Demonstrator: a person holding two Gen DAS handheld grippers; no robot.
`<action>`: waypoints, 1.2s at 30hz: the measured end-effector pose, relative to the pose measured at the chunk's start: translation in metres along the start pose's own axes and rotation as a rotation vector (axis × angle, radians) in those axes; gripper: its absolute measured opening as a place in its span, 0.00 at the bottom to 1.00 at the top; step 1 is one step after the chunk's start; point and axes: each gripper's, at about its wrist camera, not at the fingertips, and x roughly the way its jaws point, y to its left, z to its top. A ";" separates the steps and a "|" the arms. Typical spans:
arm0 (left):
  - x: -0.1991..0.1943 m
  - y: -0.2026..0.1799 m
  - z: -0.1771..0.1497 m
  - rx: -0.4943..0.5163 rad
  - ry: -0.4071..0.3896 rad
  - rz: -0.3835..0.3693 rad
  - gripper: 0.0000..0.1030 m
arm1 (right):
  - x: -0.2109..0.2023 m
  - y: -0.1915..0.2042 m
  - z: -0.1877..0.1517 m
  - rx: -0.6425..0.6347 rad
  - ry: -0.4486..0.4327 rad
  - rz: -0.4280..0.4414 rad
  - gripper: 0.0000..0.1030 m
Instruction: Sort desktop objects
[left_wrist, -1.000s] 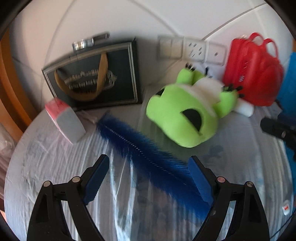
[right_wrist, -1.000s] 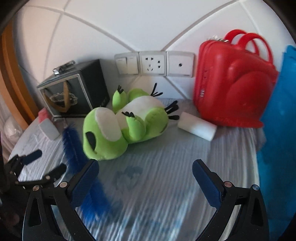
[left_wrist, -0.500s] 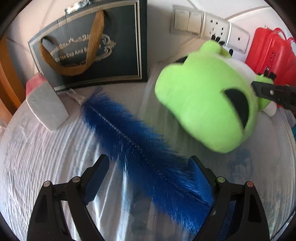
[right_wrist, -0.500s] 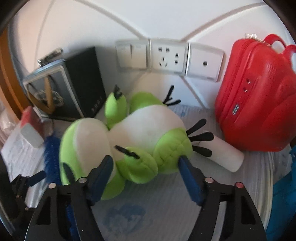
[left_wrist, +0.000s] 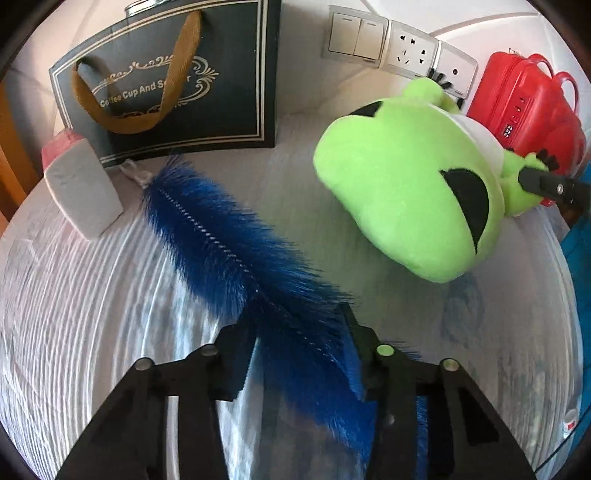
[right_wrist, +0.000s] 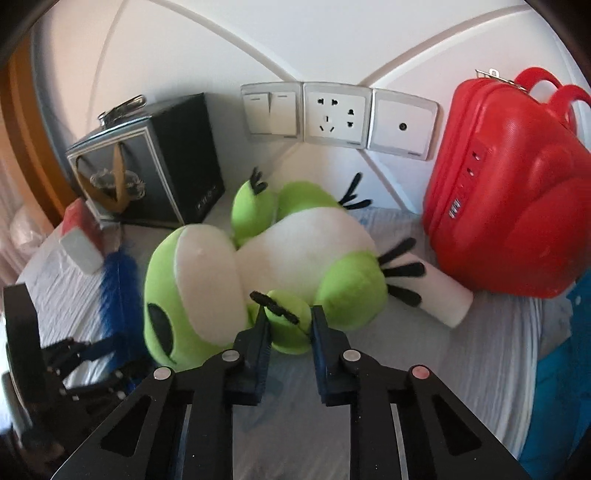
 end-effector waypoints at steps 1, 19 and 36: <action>-0.001 0.001 -0.001 0.000 0.000 -0.003 0.38 | 0.002 -0.003 -0.002 0.011 0.007 -0.004 0.20; -0.021 0.001 -0.011 0.031 -0.020 -0.057 0.33 | 0.014 -0.023 -0.011 0.133 0.010 0.009 0.27; -0.057 -0.007 -0.041 0.130 -0.006 -0.106 0.29 | -0.041 -0.012 -0.045 0.294 0.040 0.142 0.95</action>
